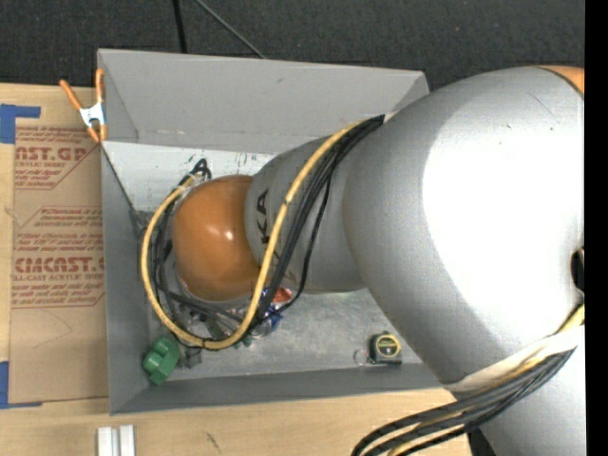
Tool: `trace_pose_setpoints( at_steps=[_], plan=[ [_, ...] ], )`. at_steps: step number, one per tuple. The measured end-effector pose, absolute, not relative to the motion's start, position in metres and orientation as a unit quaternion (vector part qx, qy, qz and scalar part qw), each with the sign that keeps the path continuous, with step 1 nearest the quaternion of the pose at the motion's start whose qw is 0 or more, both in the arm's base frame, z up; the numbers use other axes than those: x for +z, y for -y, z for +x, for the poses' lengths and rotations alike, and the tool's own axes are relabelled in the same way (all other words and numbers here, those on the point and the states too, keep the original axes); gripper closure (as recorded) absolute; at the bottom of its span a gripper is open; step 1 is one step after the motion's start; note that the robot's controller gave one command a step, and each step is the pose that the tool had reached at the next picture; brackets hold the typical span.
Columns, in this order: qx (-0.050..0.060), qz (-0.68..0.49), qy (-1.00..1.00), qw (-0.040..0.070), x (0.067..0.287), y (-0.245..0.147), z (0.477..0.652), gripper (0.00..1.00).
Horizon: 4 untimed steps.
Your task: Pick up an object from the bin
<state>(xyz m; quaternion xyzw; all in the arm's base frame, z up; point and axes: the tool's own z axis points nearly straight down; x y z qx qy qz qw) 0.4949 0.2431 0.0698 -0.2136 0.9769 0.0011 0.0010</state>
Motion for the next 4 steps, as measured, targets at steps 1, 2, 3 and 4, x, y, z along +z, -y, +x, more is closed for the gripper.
trace_pose_setpoints(
  at_steps=[1, 2, 3, 4],
  plan=[
    [0.001, -0.221, -0.975, 0.005, 0.192, -0.238, 0.491, 1.00],
    [0.000, -0.381, -0.925, 0.000, 0.168, -0.201, 0.494, 1.00],
    [0.001, -0.381, -0.925, 0.001, 0.169, -0.202, 0.494, 0.00],
    [0.001, -0.480, -0.877, -0.001, 0.103, -0.196, 0.508, 0.00]
  ],
)
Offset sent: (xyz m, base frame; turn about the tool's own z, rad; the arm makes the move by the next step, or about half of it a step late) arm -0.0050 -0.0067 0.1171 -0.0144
